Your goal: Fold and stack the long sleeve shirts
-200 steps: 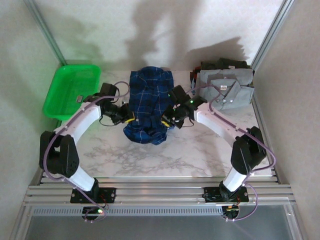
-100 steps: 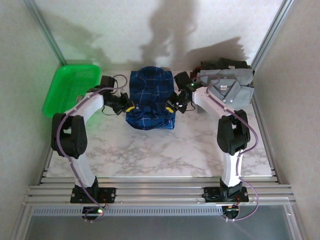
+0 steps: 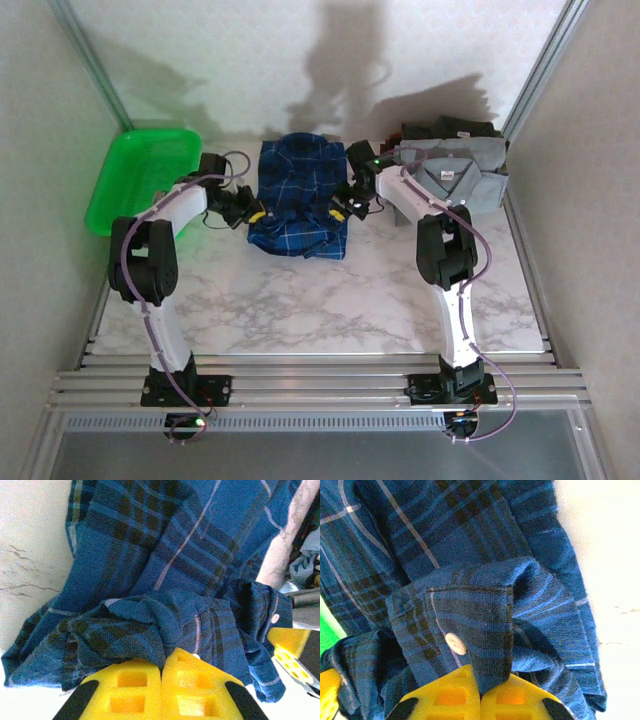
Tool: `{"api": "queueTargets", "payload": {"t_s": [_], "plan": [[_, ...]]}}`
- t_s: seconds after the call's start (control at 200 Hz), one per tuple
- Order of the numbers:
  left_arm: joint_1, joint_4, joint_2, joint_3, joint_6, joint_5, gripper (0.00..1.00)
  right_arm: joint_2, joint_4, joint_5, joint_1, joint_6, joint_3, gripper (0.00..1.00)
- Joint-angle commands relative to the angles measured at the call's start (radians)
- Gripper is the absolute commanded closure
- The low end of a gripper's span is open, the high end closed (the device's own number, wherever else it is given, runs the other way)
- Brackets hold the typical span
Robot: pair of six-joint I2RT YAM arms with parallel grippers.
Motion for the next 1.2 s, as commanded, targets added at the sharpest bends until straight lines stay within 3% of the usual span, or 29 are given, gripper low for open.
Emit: {"api": "queueTargets", "payload": {"t_s": [0.0,0.215,0.37,0.495,0.566,0.671,0.701,0.871,1.051,1.196], "plan": [[0.012,0.017,0.030,0.023,-0.005,-0.003,1.00,0.045,-0.022,-0.030,-0.010,-0.008,0.067,0.98],[0.020,0.043,0.063,0.046,-0.038,-0.005,0.92,0.113,0.004,-0.050,-0.009,0.040,0.116,0.93],[0.019,0.070,0.037,0.068,-0.085,0.002,0.56,0.150,0.018,-0.061,-0.009,0.084,0.167,0.82],[0.034,0.080,-0.056,0.091,-0.143,-0.013,0.47,0.151,0.041,-0.066,-0.009,0.109,0.213,0.64],[0.038,0.097,-0.161,0.100,-0.181,-0.078,0.28,0.123,0.060,-0.048,-0.007,0.109,0.231,0.53],[0.038,0.010,-0.228,0.168,-0.173,-0.129,0.18,0.074,0.071,-0.008,-0.008,0.085,0.256,0.39],[0.038,-0.008,-0.246,0.173,-0.167,-0.137,0.08,0.062,0.059,0.012,-0.006,0.070,0.266,0.37],[0.034,-0.105,-0.360,0.114,-0.107,-0.196,0.03,-0.016,-0.014,0.084,-0.006,-0.030,0.252,0.33],[-0.021,-0.107,-0.537,-0.180,-0.092,-0.231,0.03,-0.133,-0.041,0.144,-0.006,-0.130,0.095,0.31],[-0.078,0.033,-0.612,-0.432,-0.151,-0.144,0.03,-0.256,-0.003,0.127,0.007,-0.181,-0.114,0.32]]}}
